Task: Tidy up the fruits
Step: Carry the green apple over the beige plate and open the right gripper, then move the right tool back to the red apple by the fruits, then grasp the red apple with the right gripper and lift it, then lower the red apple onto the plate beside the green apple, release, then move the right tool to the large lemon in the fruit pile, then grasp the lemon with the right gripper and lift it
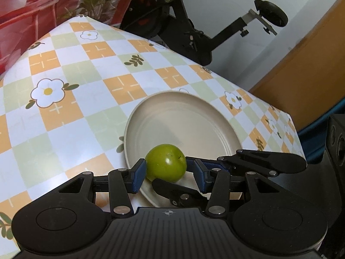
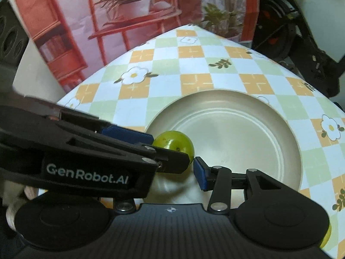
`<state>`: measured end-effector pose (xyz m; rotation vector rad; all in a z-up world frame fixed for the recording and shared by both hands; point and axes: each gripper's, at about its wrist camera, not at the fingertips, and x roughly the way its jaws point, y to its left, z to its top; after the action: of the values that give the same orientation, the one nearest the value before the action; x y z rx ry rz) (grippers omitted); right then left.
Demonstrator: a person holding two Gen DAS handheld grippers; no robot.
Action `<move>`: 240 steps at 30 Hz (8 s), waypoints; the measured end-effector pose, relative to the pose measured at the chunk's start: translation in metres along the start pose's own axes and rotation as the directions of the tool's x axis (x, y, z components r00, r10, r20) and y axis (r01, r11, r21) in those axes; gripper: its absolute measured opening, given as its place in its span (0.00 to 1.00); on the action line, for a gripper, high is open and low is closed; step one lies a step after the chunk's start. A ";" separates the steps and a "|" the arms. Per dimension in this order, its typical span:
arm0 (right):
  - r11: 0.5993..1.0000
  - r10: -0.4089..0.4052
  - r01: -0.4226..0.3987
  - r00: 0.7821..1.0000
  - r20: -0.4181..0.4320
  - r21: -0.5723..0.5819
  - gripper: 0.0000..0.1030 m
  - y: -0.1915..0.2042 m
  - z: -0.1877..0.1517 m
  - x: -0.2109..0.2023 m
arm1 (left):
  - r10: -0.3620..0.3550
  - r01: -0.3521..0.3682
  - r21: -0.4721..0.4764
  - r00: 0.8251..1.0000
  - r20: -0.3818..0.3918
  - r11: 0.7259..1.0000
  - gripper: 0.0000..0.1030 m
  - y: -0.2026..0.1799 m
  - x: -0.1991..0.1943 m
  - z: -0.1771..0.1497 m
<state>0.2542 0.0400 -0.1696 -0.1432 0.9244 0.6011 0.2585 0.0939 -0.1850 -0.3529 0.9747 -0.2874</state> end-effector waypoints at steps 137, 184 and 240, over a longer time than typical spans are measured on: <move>0.996 0.091 -0.092 0.994 0.063 0.018 0.61 -0.014 -0.015 -0.022 | -0.089 0.090 0.063 0.996 -0.018 0.994 0.61 0.001 -0.012 -0.006; 0.974 -0.101 -0.003 0.892 0.441 0.229 0.63 -0.099 -0.135 -0.183 | -0.052 -0.016 0.358 0.982 0.180 0.934 0.61 -0.093 -0.058 -0.035; 0.965 -0.151 0.063 0.928 0.340 0.255 0.58 -0.068 -0.235 -0.145 | -0.136 0.147 0.563 0.989 -0.062 0.814 0.53 -0.178 0.005 -0.134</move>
<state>0.0596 -0.1638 -0.2074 0.1307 0.6229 0.3903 0.1346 -0.0910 -0.1836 0.1286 0.8352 -0.7009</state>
